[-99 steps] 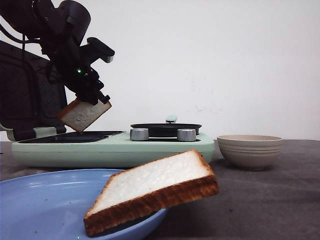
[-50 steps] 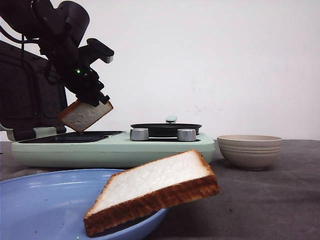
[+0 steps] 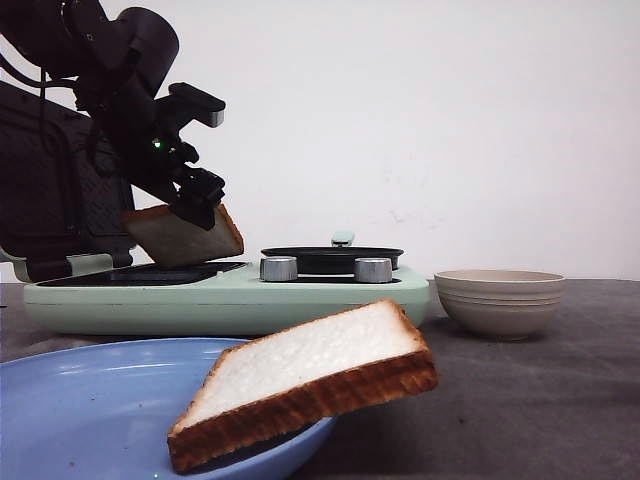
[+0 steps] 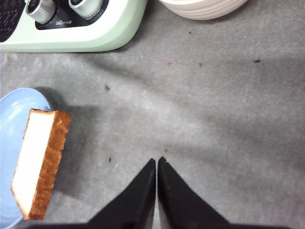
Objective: Make breakfast with bread and shrimp
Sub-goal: 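Lower the bread slice onto the press plate farthest from the robot, release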
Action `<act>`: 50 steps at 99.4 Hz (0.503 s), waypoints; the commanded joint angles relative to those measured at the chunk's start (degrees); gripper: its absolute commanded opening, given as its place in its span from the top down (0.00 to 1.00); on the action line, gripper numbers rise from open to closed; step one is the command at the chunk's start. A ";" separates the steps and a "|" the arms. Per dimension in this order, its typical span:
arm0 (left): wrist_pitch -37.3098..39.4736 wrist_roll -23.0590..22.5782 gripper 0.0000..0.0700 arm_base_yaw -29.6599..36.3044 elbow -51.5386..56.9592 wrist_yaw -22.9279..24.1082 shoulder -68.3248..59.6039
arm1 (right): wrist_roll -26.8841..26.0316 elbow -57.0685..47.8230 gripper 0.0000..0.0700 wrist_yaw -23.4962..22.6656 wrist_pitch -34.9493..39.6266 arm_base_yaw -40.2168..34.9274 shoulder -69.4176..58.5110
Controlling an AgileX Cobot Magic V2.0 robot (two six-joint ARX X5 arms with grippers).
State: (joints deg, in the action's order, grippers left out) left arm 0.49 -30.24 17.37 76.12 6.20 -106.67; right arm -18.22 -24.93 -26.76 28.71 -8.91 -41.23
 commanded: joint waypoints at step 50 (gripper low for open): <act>-6.73 2.80 0.16 0.28 1.75 -0.04 -1.25 | 0.70 -0.92 1.00 0.31 -1.64 -0.07 -0.22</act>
State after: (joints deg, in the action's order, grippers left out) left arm -5.67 -28.40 17.39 76.12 6.20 -106.67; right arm -18.22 -24.93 -26.72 27.77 -8.91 -41.23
